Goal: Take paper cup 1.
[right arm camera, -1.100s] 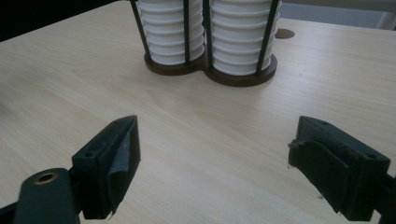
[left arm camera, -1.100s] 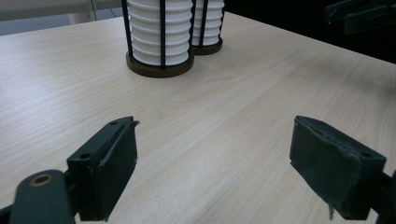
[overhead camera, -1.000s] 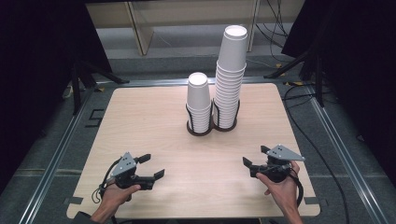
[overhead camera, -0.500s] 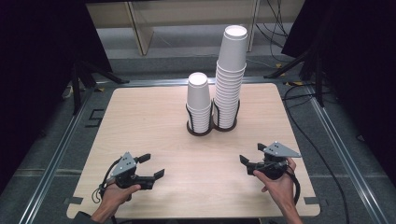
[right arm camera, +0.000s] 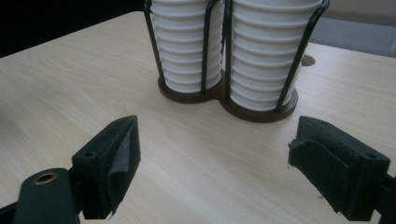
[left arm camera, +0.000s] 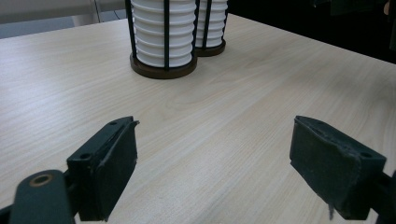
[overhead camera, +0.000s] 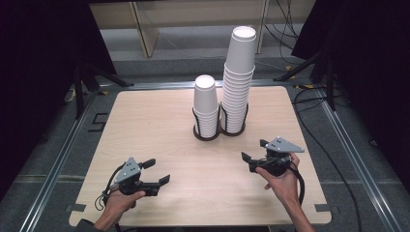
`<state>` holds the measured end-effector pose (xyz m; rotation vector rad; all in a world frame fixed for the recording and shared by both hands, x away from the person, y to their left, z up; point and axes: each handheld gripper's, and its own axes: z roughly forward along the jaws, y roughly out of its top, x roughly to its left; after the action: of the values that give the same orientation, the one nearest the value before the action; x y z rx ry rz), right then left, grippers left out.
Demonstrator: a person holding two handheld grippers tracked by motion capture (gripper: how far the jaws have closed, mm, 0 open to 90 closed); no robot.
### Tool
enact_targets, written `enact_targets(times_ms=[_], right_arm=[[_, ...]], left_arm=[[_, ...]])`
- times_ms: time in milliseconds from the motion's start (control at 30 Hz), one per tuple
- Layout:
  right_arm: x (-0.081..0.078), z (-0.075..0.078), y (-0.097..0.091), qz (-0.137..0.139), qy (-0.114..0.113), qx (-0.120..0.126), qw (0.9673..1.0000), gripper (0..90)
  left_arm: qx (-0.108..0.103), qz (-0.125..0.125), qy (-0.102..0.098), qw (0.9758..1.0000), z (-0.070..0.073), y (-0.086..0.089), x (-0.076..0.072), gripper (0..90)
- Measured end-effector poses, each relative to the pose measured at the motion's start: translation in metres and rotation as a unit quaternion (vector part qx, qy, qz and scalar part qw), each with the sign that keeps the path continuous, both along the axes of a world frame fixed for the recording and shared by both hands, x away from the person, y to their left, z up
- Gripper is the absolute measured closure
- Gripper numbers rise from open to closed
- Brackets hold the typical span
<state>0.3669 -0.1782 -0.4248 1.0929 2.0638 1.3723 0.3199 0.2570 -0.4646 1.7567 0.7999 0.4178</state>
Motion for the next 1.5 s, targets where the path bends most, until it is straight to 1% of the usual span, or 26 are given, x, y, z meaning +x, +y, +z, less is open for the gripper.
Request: enact_targets(times_ms=[67,133,167,200,267,300,333,367,467,500,567,600,667,700,733,833,900,967,1000,1100,1133,1200,1267,1300,1400,1500], right_arm=[[0.004,0.003,0.003,0.007,-0.008,0.005,0.9999,16.1],[0.004,0.004,0.004,0.005,-0.002,0.007,1.0,16.0],[0.009,0.008,0.007,0.013,-0.014,0.002,0.9998,16.0],[0.01,0.009,0.011,0.011,-0.016,0.006,0.9998,16.0],[0.011,0.012,0.013,0.015,-0.009,0.005,0.9998,16.0],[0.014,0.013,0.015,0.02,-0.017,0.005,0.9996,16.0],[0.015,0.016,0.019,0.022,-0.011,0.009,0.9997,15.9],[0.018,0.021,0.024,0.021,-0.019,0.012,0.9995,15.9],[0.021,0.026,0.029,0.027,-0.018,0.011,0.9994,15.7],[0.026,0.031,0.034,0.032,-0.027,0.017,0.999,15.8],[0.028,0.034,0.036,0.029,-0.031,0.009,0.999,15.8],[0.033,0.038,0.041,0.034,-0.031,0.014,0.9988,15.7],[0.035,0.04,0.044,0.031,-0.026,0.018,0.999,15.7],[0.041,0.044,0.048,0.035,-0.038,0.014,0.9986,15.6],[0.041,0.044,0.048,0.035,-0.038,0.014,0.9986,15.6],[0.047,0.049,0.058,0.042,-0.037,0.028,0.998,15.6],[0.052,0.054,0.065,0.04,-0.048,0.019,0.9979,15.6],[0.054,0.056,0.069,0.036,-0.042,0.023,0.9982,15.6],[0.06,0.058,0.075,0.042,-0.048,0.03,0.9975,15.6],[0.067,0.063,0.083,0.036,-0.051,0.026,0.9977,15.6],[0.07,0.064,0.085,0.036,-0.057,0.024,0.9974,15.5],[0.075,0.066,0.091,0.039,-0.055,0.035,0.9971,15.5],[0.078,0.068,0.094,0.035,-0.063,0.028,0.997,15.6],[0.082,0.069,0.1,0.035,-0.057,0.03,0.9973,15.5],[0.088,0.071,0.108,0.031,-0.06,0.035,0.9971,15.9],[0.093,0.073,0.114,0.028,-0.057,0.038,0.9972,16.0]], left_arm=[[0.001,0.0,-0.001,1.0,0.0,0.0,0.0,14.6],[0.001,0.001,0.0,1.0,0.0,0.0,0.0,14.7],[0.007,0.005,0.005,0.9999,0.001,0.001,-0.001,14.7],[0.006,0.005,0.005,1.0,0.0,0.001,-0.001,14.7],[0.008,0.006,0.005,0.9999,0.001,0.001,-0.001,14.7],[0.005,0.005,0.003,1.0,0.0,0.001,0.0,14.7],[0.002,0.004,0.002,1.0,0.0,0.001,0.0,14.7],[0.008,0.006,0.005,0.9999,0.001,0.001,-0.001,14.7],[-0.001,0.003,0.001,1.0,0.0,0.0,0.0,14.6],[0.002,0.002,0.001,1.0,0.0,0.001,0.0,14.7],[0.001,0.003,0.001,1.0,0.0,0.001,0.0,14.6],[0.002,0.003,0.001,1.0,0.0,0.001,0.0,14.7],[0.001,0.002,0.001,1.0,0.0,0.001,0.0,14.7],[0.002,0.002,0.001,1.0,0.0,0.001,0.0,14.7],[0.002,0.002,0.001,1.0,0.0,0.001,0.0,14.7],[0.002,0.003,0.001,1.0,0.0,0.001,0.0,14.7],[0.002,0.003,0.002,1.0,0.0,0.001,0.0,14.7],[-0.001,0.003,0.001,1.0,0.0,0.0,0.0,14.7],[0.002,0.002,0.001,1.0,0.0,0.001,0.0,14.6],[0.005,0.007,0.007,0.9999,0.0,0.001,0.0,14.7],[0.005,0.007,0.007,0.9999,0.0,0.001,0.0,14.7],[0.009,0.007,0.007,0.9999,0.0,0.002,-0.001,14.7],[0.004,0.003,0.003,1.0,0.0,0.002,0.0,14.7],[0.002,0.001,0.002,1.0,0.0,0.002,0.0,14.6],[0.007,0.003,0.004,1.0,0.0,0.002,-0.001,14.7],[0.001,0.001,0.002,1.0,0.0,0.002,0.0,14.7]])
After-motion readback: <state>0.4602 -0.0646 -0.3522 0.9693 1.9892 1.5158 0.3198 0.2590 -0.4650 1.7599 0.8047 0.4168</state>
